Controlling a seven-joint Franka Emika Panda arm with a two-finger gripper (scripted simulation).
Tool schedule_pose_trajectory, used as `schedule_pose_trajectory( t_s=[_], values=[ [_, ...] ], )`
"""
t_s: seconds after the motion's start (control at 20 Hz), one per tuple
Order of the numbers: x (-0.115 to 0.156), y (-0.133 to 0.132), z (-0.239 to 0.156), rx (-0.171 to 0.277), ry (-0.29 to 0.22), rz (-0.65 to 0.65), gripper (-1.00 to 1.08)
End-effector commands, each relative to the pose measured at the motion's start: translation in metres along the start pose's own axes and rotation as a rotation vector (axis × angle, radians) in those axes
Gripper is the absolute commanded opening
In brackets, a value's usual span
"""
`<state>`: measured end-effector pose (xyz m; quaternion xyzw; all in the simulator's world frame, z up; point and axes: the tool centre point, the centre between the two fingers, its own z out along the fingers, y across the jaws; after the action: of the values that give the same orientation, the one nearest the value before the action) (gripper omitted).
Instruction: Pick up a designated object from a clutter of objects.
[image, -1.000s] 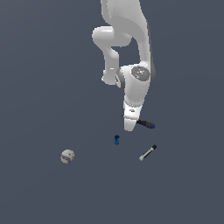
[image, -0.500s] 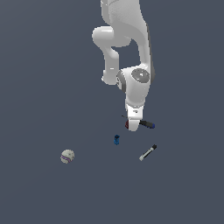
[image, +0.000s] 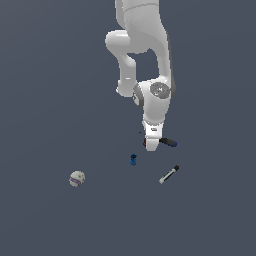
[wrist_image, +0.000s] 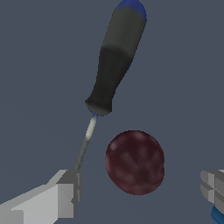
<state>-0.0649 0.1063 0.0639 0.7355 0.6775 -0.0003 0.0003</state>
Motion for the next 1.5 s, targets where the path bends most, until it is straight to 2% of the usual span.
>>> schedule_pose_trajectory(
  t_s=[0.0, 0.5, 0.55, 1.45],
  values=[
    [0.0, -0.001, 0.011, 0.001, 0.0, -0.002, 1.0],
    [0.0, 0.0, 0.036, 0.0, 0.0, -0.004, 1.0],
    [0.0, 0.0, 0.036, 0.0, 0.0, -0.004, -1.0],
    [-0.007, 0.006, 0.022, -0.001, 0.0, -0.004, -1.0]
  ],
)
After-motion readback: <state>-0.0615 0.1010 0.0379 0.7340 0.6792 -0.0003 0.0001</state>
